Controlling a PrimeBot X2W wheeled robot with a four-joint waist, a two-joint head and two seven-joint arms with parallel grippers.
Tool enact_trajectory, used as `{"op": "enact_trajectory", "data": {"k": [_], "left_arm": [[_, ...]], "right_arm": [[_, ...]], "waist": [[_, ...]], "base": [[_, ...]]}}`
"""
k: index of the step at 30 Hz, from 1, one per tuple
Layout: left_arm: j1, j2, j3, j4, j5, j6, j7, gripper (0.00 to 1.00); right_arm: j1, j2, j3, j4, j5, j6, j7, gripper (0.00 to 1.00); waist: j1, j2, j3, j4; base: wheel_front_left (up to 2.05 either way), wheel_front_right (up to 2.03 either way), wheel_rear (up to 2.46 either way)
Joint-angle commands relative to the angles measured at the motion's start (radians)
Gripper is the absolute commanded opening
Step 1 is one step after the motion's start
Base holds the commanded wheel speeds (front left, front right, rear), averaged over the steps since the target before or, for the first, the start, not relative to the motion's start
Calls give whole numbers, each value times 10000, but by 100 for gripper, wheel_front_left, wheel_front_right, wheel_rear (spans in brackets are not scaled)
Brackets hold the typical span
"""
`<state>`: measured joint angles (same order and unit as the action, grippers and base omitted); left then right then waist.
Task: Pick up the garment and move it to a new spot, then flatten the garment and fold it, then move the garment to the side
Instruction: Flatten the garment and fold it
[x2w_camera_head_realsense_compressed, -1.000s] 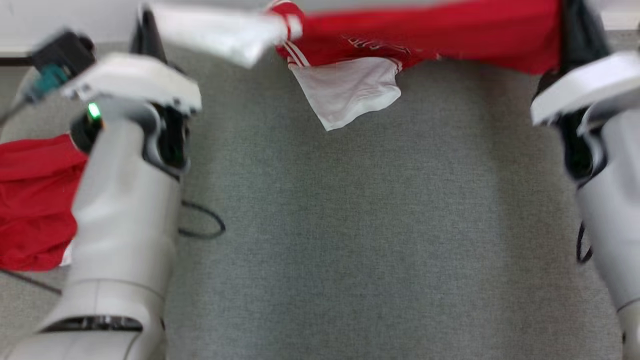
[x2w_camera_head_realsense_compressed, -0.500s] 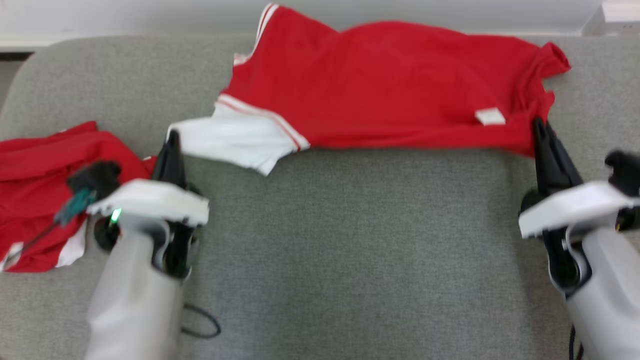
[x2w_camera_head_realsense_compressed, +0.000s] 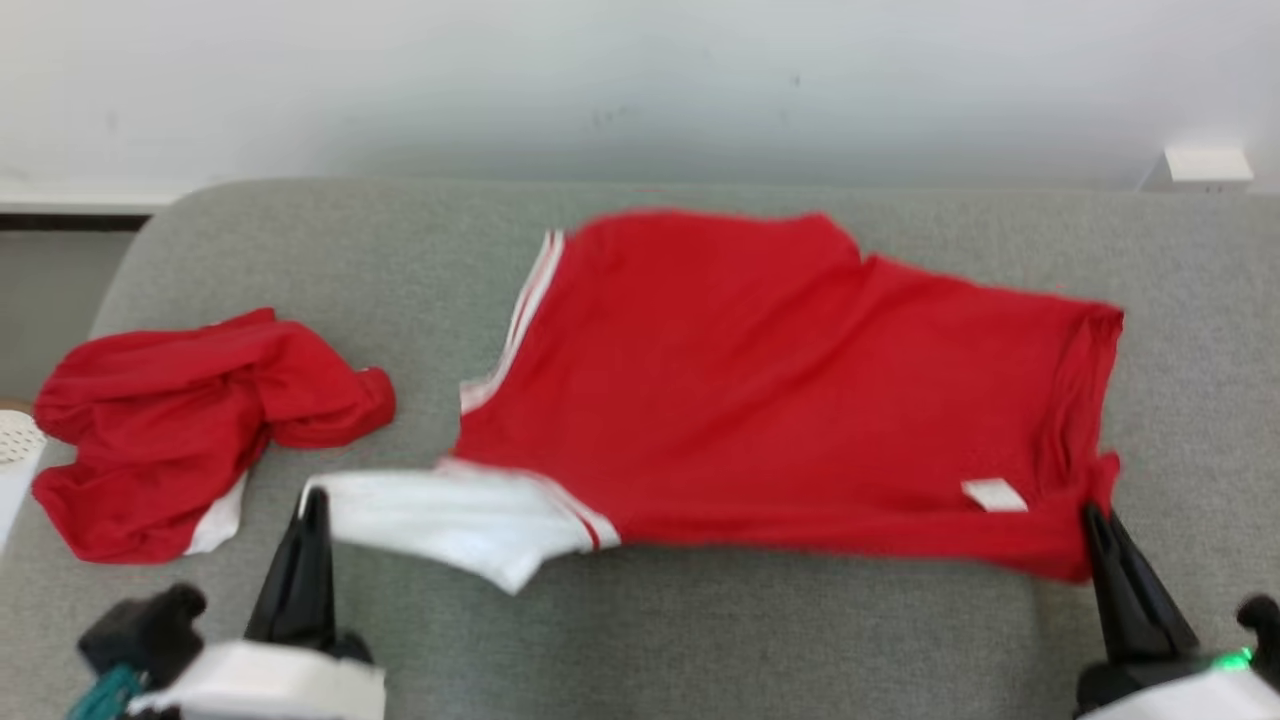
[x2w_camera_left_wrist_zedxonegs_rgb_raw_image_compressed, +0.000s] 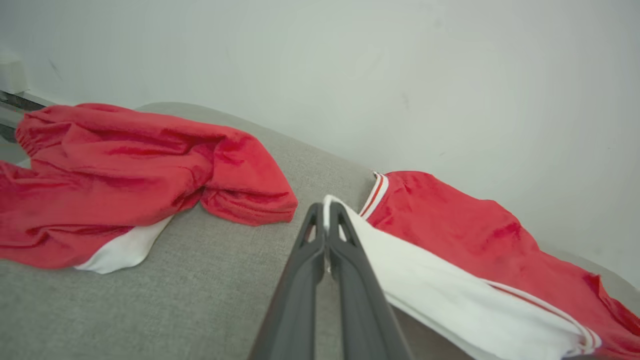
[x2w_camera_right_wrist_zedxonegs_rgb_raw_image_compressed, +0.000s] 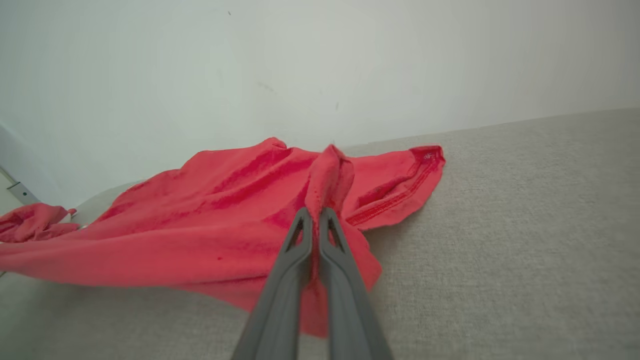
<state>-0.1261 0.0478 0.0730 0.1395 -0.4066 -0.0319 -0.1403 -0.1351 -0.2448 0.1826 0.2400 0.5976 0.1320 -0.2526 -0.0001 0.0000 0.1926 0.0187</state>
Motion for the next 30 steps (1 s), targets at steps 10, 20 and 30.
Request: {"op": "enact_trajectory", "data": {"k": [10,20,30], "left_arm": [[3206,53,-414,-5328,-22,1372,2621,0],[2517,169,-669,-4794,-667,1271,3600,0],[-1160,667,-1201,-1467,-1008,372,4323,0]], "right_arm": [[2817,725,-1874,-2353,-899,-26,1693,0],[3096,1578,-2824,-2978,-1546,-26,3046,0],[1438,1841,-2949,-2066,-1878,-26,3198,0]], "waist": [[1,0,-462,247],[1,0,-99,48],[1,0,915,-292]], "base": [[0,0,0],[0,0,0],[0,0,0]]}}
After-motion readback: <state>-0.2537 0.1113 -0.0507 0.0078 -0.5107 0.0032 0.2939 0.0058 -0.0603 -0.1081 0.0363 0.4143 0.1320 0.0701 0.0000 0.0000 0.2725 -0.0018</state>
